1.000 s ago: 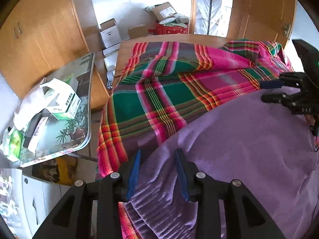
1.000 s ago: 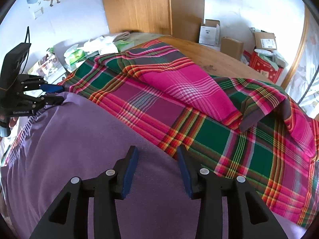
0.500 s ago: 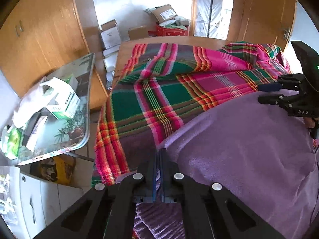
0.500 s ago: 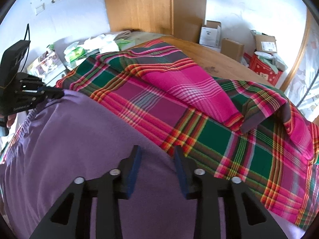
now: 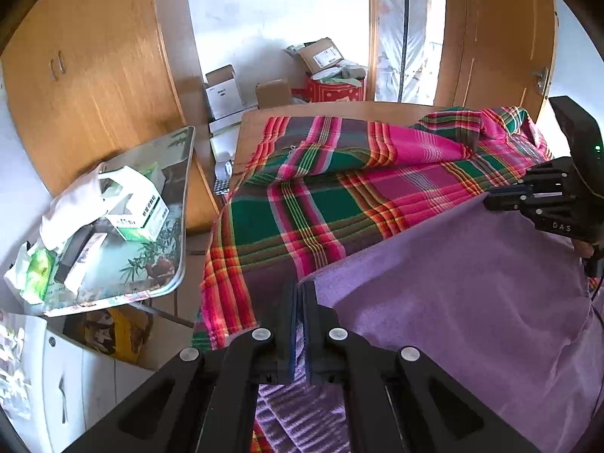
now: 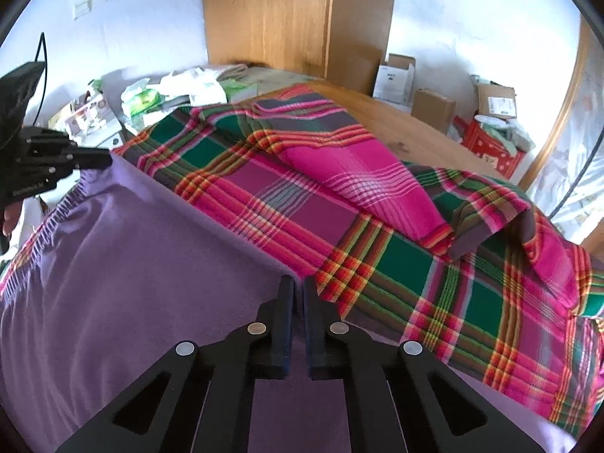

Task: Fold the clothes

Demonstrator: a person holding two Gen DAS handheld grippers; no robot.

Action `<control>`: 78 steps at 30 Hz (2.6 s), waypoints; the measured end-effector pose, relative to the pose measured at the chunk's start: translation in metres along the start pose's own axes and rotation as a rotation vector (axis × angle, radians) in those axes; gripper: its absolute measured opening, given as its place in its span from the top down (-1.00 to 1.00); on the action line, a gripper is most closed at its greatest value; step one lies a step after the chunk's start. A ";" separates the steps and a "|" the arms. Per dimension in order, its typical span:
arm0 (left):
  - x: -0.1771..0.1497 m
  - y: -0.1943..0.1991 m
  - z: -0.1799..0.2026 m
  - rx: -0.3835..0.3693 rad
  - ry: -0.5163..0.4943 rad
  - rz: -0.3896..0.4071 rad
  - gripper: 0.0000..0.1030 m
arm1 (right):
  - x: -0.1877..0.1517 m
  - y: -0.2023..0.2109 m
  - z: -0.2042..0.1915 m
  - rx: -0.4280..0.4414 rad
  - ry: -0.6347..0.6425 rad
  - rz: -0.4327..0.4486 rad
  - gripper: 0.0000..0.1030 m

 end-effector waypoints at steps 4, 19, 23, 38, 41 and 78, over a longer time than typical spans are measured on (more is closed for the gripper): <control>0.000 0.005 0.001 0.009 0.004 0.010 0.95 | 0.002 0.020 -0.005 -0.012 0.008 0.032 0.92; -0.005 0.054 0.018 0.032 -0.020 0.093 0.95 | -0.010 0.089 -0.033 -0.041 0.012 0.121 0.92; -0.008 0.069 0.022 0.034 -0.026 0.116 0.95 | -0.016 0.109 -0.042 -0.041 0.003 0.145 0.92; -0.039 0.131 0.047 0.049 -0.038 0.190 0.95 | -0.049 0.173 -0.083 -0.056 0.007 0.217 0.92; -0.046 0.141 0.052 0.053 -0.040 0.198 0.95 | -0.056 0.186 -0.092 -0.054 0.014 0.228 0.92; -0.156 0.187 0.094 0.063 -0.060 0.177 0.95 | -0.150 0.237 -0.177 -0.062 0.077 0.228 0.99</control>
Point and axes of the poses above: each gripper's, at about its wrist camera, not at the fingertips, and y roughly against the way its jaws point, z to its right, x to its top, the point moved 9 cm from there along -y, roughly the way its jaws point, and after that the axes turned 2 degrees about -x, right-handed, at the moved point
